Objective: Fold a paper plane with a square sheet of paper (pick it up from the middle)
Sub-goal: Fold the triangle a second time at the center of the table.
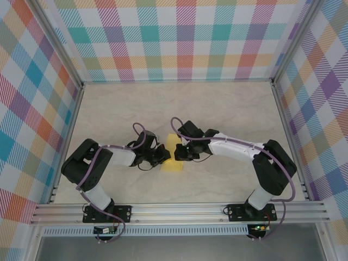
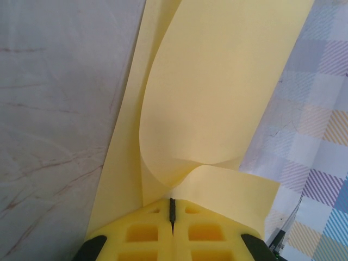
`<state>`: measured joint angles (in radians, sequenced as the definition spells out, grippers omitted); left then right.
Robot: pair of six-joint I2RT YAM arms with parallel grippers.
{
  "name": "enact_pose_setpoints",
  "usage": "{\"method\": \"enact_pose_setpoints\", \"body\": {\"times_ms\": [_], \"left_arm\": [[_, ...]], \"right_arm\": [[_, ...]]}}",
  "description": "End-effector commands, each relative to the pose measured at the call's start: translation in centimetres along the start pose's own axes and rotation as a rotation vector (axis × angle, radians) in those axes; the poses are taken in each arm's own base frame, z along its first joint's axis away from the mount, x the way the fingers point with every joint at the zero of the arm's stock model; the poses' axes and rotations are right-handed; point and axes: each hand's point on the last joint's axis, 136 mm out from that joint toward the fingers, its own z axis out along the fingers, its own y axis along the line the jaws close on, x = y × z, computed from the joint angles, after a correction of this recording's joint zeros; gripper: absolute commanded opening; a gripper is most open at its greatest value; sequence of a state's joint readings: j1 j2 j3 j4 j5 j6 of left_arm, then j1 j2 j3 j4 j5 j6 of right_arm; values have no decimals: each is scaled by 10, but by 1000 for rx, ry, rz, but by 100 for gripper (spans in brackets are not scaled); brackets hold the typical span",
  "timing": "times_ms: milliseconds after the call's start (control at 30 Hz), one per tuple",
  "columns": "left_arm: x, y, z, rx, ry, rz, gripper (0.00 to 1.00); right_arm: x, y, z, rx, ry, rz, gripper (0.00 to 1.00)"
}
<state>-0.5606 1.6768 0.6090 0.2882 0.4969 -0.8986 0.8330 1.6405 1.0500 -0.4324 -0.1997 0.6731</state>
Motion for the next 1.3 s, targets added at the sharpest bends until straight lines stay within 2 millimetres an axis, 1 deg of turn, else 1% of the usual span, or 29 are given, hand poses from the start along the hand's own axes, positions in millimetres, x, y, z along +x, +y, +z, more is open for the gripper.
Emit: {"method": "enact_pose_setpoints", "body": {"times_ms": [0, 167, 333, 400, 533, 700, 900, 1000, 1100, 1267], "left_arm": [[11, 21, 1, -80, 29, -10, 0], [13, 18, -1, -74, 40, 7, 0], [14, 12, 0, -55, 61, 26, 0], [15, 13, 0, -58, 66, 29, 0], [16, 12, 1, -55, 78, 35, 0], [18, 14, 2, -59, 90, 38, 0], [21, 18, 4, -65, 103, 33, 0], [21, 21, 4, -74, 102, 27, 0], [22, 22, 4, -76, 100, 26, 0], [24, 25, 3, -84, 104, 24, 0]], "right_arm": [[0, 28, 8, -148, 30, 61, 10], [-4, 26, 19, -115, 53, 80, 10], [-3, 14, 30, -51, 89, 106, 10], [2, 7, 36, -20, 112, 122, 10], [11, -3, 44, -12, 134, 152, 10], [18, -9, 44, -10, 130, 168, 11], [25, -17, 51, -5, 146, 179, 12], [23, -13, 51, -13, 154, 165, 13], [19, -9, 46, -13, 148, 153, 14], [15, 12, 32, -107, 118, 103, 15]]}}
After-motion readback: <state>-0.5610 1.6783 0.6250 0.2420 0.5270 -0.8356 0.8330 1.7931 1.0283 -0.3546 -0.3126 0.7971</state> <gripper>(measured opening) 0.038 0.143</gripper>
